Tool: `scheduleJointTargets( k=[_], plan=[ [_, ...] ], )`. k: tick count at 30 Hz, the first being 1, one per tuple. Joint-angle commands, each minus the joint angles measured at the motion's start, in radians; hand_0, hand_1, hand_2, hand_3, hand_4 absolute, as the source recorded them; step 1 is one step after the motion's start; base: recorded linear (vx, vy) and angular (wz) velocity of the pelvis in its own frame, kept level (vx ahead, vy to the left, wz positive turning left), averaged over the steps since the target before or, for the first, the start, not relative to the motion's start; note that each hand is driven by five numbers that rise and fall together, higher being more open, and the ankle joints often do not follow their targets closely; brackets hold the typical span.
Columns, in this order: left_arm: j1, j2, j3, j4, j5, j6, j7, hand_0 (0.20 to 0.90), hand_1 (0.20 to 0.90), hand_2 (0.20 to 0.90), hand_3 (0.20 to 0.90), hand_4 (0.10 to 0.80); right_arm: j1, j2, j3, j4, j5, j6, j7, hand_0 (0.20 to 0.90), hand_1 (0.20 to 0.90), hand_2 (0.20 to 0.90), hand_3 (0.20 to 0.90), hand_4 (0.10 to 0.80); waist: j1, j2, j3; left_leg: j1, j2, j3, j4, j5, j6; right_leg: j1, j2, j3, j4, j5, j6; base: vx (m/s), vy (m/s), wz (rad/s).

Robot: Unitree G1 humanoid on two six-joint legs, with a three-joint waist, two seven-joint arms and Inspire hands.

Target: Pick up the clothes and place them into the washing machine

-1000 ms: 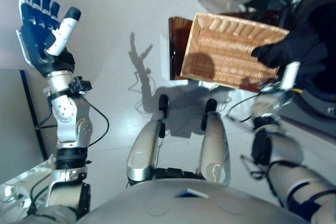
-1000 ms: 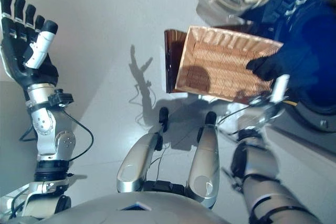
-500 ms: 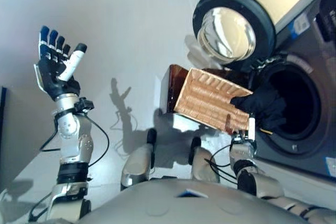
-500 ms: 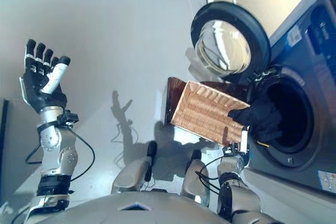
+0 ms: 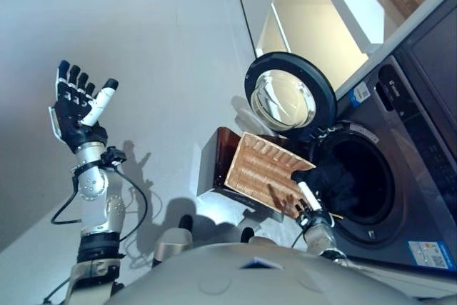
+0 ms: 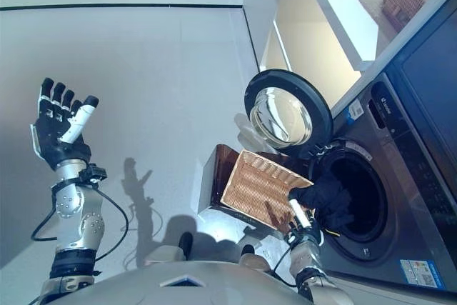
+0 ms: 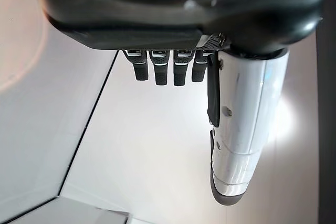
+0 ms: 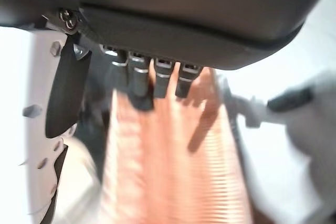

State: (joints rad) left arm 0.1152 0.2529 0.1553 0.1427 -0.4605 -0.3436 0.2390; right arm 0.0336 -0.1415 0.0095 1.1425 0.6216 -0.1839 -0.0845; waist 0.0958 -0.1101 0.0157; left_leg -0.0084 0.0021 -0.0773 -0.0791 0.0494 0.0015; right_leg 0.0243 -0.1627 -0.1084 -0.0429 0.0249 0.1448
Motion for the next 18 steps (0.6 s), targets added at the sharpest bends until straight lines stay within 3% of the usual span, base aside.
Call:
scheduleJointTargets(
  k=[1,2,4,6,8,11,14,15,16,18],
  plan=[
    [-0.049,0.076,0.033,-0.051,0.092,-0.051,-0.018,0.9,0.9,0.9,0.9,0.8,-0.028,-0.132,0.109,-0.099,-0.358,-0.003,-0.038,0.9,0.9,0.9,0.9,0.8,0.023,-0.018,-0.018,-0.006,-0.001,-0.001,0.003,-0.063,-0.042,-0.044,-0.026,-0.007,0.072,0.004,0.014,-0.001,0.017,0.12],
    [-0.048,0.075,0.034,-0.051,0.092,-0.051,-0.018,0.9,0.9,0.9,0.9,0.8,-0.027,-0.132,0.109,-0.101,-0.362,-0.001,-0.04,0.9,0.9,0.9,0.9,0.8,0.022,-0.017,-0.017,-0.005,-0.001,-0.002,0.004,-0.064,-0.041,-0.043,-0.026,-0.007,0.073,0.003,0.015,0.021,0.023,0.1],
    [-0.024,0.097,0.036,-0.075,0.122,-0.046,-0.029,0.9,0.9,0.9,0.9,0.8,-0.043,-0.213,0.241,-0.213,-0.674,0.029,-0.044,0.9,0.9,0.9,0.9,0.8,0.036,-0.042,-0.018,0.004,-0.002,-0.013,0.001,-0.071,-0.034,-0.029,-0.029,-0.015,0.077,0.003,0.023,0.049,0.02,0.06],
    [-0.014,0.111,0.044,-0.091,0.13,-0.046,-0.032,0.9,0.9,0.9,0.9,0.8,-0.052,-0.26,0.28,-0.235,-0.827,0.036,-0.046,0.9,0.9,0.9,0.9,0.8,0.042,-0.06,-0.013,0.006,-0.002,-0.015,0.005,-0.077,-0.026,-0.033,-0.029,-0.016,0.1,0.006,0.028,0.026,0.02,0.09],
    [-0.015,0.118,0.042,-0.098,0.136,-0.044,-0.032,0.9,0.9,0.9,0.9,0.8,-0.065,-0.268,0.299,-0.22,-0.866,0.042,-0.051,0.9,0.9,0.9,0.9,0.8,0.049,-0.068,-0.005,0.008,-0.001,-0.018,0.008,-0.078,-0.02,-0.039,-0.026,-0.014,0.128,0.005,0.029,-0.015,0.026,0.08],
    [-0.017,0.151,0.036,-0.098,0.134,-0.037,-0.025,0.9,0.9,0.9,0.9,0.8,-0.129,-0.282,0.373,-0.154,-0.998,0.066,-0.056,0.9,0.9,0.9,0.9,0.8,0.06,-0.073,0.044,0.021,0.019,-0.03,0.02,-0.071,0.001,-0.123,0.022,0.018,0.338,0.044,0.047,-0.053,0.037,0.08],
    [-0.033,0.171,0.024,-0.092,0.137,-0.033,-0.029,0.9,0.9,0.9,0.9,0.8,-0.146,-0.305,0.407,-0.159,-1.088,0.081,-0.056,0.9,0.9,0.9,0.9,0.8,0.039,-0.056,0.06,0.028,0.034,-0.072,0.011,-0.052,-0.002,-0.165,0.082,0.097,0.378,0.013,0.046,0.011,-0.031,0.07],
    [-0.047,0.178,0.016,-0.09,0.138,-0.035,-0.032,0.9,0.9,0.9,0.9,0.8,-0.147,-0.341,0.428,-0.194,-1.176,0.089,-0.067,0.9,0.9,0.9,0.9,0.8,0.036,-0.05,0.06,0.018,0.045,-0.089,0.022,-0.06,-0.011,-0.155,0.051,0.133,0.306,-0.01,0.037,0.039,-0.085,0.36],
    [-0.047,0.177,0.016,-0.09,0.138,-0.036,-0.032,0.9,0.9,0.9,0.9,0.8,-0.146,-0.342,0.427,-0.196,-1.178,0.09,-0.067,0.9,0.9,0.9,0.9,0.8,0.035,-0.049,0.06,0.017,0.045,-0.091,0.024,-0.062,-0.011,-0.152,0.051,0.131,0.302,-0.009,0.037,0.048,-0.138,0.49],
    [-0.061,0.177,0.009,-0.089,0.13,-0.038,-0.029,0.9,0.9,0.9,0.9,0.8,-0.167,-0.383,0.451,-0.207,-1.263,0.106,-0.064,0.9,0.9,0.9,0.9,0.8,0.041,-0.05,0.059,0.016,0.056,-0.095,0.041,-0.084,-0.025,-0.143,-0.003,0.126,0.205,0.002,0.029,0.066,-0.132,0.35]
  ],
)
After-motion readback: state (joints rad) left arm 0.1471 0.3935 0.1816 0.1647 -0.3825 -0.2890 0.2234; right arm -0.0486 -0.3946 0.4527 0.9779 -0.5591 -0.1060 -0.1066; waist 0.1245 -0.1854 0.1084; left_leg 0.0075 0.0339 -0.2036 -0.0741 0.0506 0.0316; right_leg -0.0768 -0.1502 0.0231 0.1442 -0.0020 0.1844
